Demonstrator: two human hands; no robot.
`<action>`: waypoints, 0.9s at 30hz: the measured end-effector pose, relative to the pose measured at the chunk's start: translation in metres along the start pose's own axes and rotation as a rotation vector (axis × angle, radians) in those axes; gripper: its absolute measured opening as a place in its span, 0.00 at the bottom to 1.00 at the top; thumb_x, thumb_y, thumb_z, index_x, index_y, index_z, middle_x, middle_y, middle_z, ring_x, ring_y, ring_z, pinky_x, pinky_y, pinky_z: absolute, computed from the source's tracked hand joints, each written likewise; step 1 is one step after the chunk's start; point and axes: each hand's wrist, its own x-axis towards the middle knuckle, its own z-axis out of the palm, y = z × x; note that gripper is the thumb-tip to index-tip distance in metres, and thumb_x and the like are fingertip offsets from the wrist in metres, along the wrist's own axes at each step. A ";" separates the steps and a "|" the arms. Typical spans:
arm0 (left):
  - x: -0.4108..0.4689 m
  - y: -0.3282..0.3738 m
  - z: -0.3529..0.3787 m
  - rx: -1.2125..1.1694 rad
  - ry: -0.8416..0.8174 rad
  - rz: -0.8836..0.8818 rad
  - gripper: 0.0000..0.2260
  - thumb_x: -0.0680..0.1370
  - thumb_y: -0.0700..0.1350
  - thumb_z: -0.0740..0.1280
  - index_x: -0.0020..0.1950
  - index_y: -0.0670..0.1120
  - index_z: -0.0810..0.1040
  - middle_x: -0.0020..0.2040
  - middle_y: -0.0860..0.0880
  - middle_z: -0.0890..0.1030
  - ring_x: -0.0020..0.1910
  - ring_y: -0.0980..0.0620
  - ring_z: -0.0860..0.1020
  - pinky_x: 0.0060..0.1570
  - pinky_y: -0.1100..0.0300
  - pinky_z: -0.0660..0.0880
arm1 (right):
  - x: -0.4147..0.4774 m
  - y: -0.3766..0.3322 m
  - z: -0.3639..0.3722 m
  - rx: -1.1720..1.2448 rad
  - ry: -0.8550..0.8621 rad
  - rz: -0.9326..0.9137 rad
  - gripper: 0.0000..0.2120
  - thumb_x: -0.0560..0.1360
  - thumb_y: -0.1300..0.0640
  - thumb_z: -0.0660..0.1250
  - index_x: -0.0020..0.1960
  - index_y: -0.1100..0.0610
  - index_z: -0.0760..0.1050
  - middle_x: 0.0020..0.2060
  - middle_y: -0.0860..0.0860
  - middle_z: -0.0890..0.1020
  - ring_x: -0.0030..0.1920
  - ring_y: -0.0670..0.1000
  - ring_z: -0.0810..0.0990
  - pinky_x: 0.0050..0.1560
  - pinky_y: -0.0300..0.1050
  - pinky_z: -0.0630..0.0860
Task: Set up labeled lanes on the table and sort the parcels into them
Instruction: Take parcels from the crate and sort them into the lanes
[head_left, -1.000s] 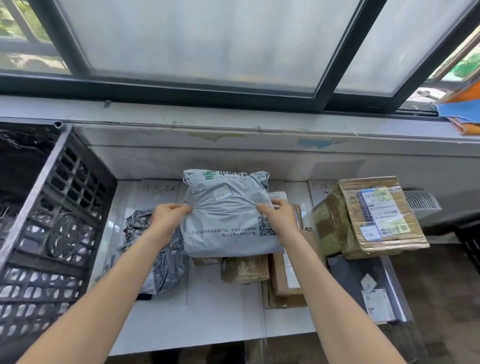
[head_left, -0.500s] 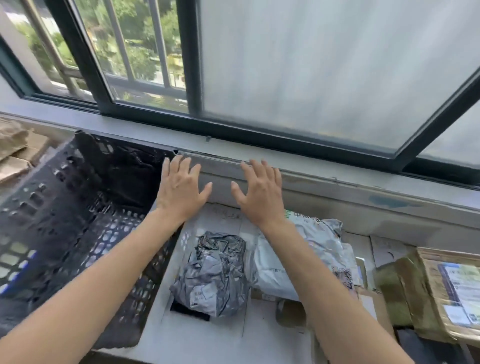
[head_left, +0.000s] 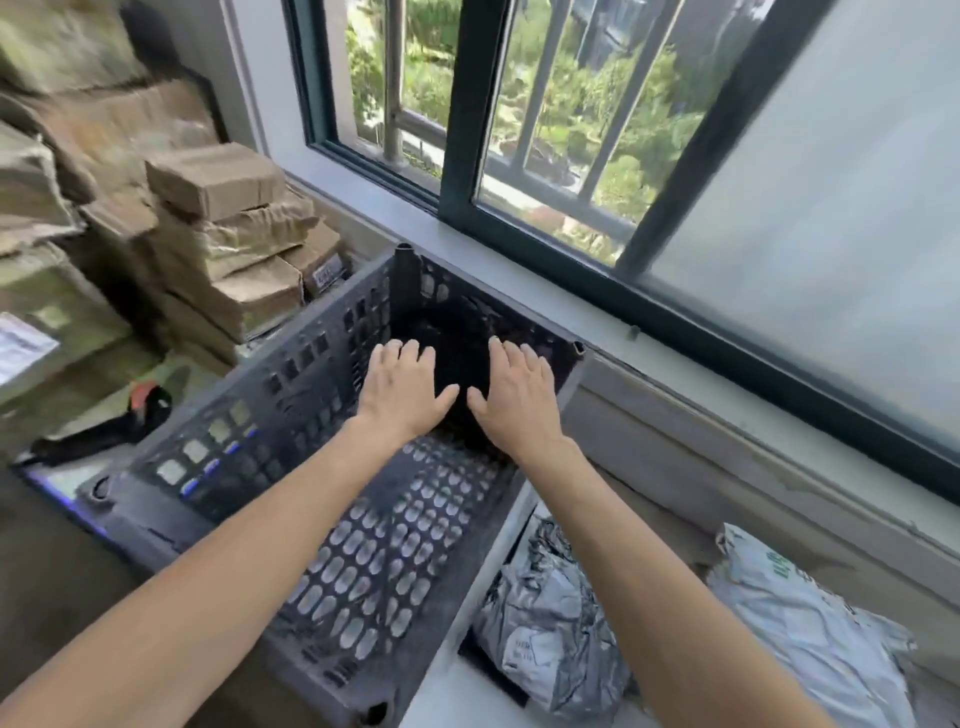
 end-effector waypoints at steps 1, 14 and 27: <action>0.004 -0.003 0.003 -0.002 -0.017 -0.002 0.29 0.80 0.62 0.58 0.72 0.42 0.70 0.69 0.41 0.73 0.70 0.41 0.68 0.72 0.47 0.61 | 0.009 -0.002 0.005 -0.030 -0.025 0.018 0.37 0.80 0.46 0.64 0.80 0.61 0.53 0.77 0.59 0.63 0.78 0.61 0.57 0.78 0.56 0.55; 0.048 -0.015 0.031 0.034 -0.209 0.046 0.24 0.80 0.61 0.58 0.68 0.46 0.73 0.65 0.43 0.76 0.66 0.41 0.71 0.68 0.46 0.64 | 0.051 0.001 0.036 -0.051 -0.017 0.260 0.41 0.75 0.52 0.70 0.79 0.61 0.52 0.77 0.62 0.57 0.72 0.63 0.63 0.70 0.56 0.67; 0.046 -0.047 0.048 -0.093 -0.280 -0.138 0.15 0.82 0.51 0.60 0.62 0.42 0.75 0.56 0.40 0.81 0.54 0.38 0.79 0.45 0.51 0.73 | 0.059 0.010 0.041 -0.077 -0.120 0.180 0.20 0.76 0.53 0.67 0.67 0.55 0.72 0.60 0.56 0.77 0.63 0.60 0.72 0.63 0.55 0.68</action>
